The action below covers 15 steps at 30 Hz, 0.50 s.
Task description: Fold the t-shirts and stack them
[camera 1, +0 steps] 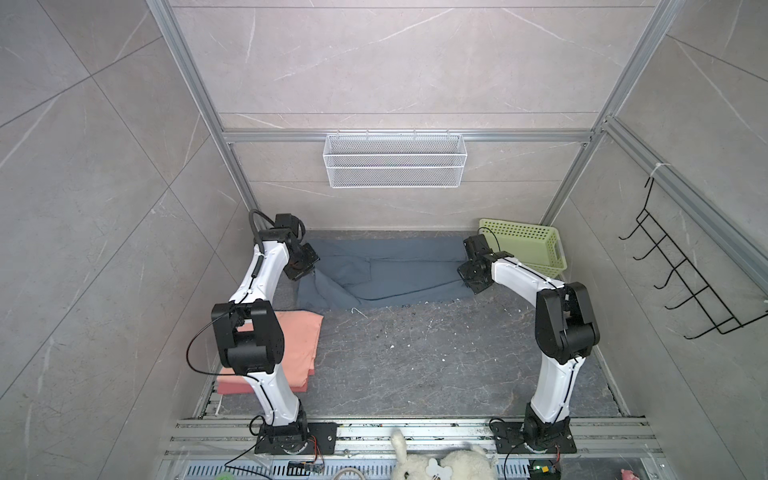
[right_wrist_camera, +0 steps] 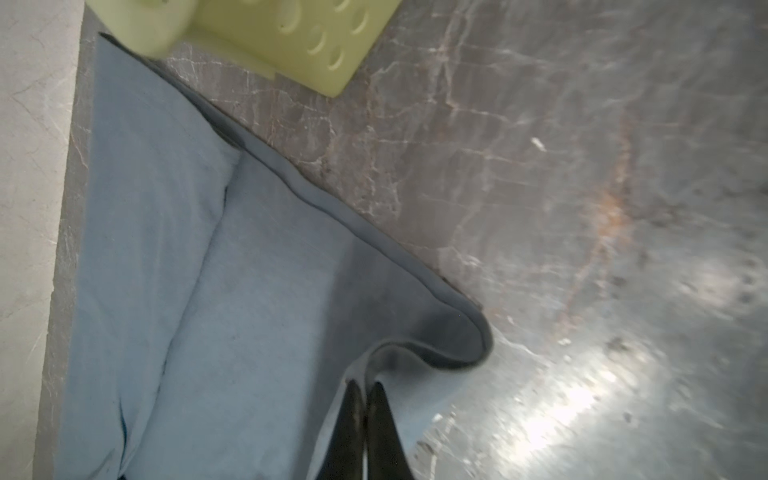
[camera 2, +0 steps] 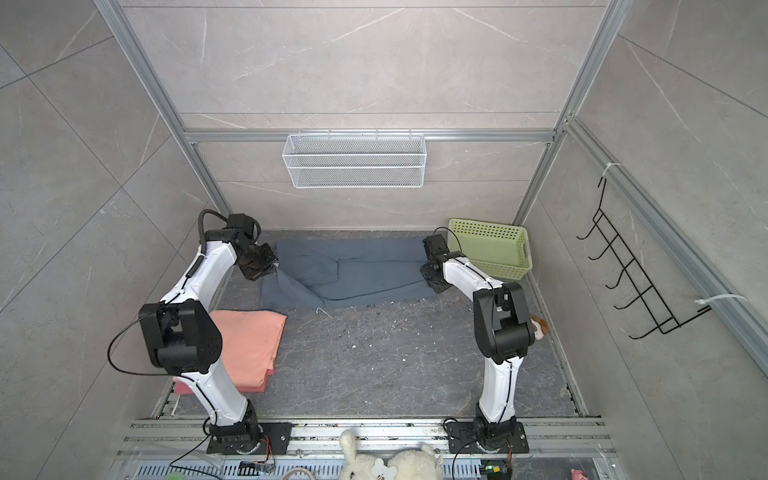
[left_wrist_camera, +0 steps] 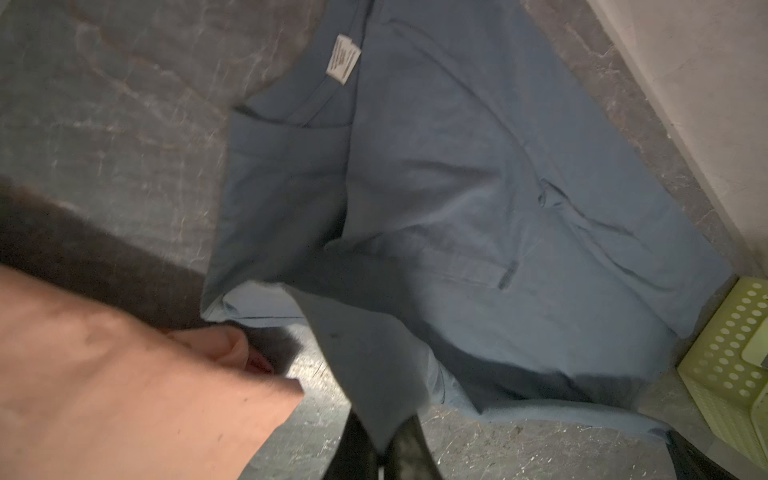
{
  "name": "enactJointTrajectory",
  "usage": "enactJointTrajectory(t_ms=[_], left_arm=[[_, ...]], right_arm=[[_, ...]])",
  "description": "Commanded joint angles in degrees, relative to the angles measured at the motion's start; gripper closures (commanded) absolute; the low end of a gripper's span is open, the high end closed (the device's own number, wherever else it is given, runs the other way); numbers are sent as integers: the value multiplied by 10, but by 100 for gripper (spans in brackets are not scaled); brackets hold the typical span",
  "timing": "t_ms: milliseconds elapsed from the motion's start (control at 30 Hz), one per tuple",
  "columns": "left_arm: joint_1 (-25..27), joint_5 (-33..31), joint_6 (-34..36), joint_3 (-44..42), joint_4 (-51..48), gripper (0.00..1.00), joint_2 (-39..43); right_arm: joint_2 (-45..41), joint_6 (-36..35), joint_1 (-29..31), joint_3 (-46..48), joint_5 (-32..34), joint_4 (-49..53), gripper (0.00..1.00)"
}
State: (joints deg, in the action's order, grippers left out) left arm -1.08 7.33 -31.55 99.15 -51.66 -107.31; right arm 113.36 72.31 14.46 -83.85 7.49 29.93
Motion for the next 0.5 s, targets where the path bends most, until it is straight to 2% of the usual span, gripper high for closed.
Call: enactJointTrajectory(t_ms=[0,267,467], left_arm=[[-5,33,42,75,-2,100,-35],[-12,62,58,196,-8,100,-110],[-16,76,70,217,26,100,-141]], right_arm=[[21,15,-8,-30,6,10,100],[41,13,-23,-62,15,13,100],[82,10,-27,-117,8,23,100]])
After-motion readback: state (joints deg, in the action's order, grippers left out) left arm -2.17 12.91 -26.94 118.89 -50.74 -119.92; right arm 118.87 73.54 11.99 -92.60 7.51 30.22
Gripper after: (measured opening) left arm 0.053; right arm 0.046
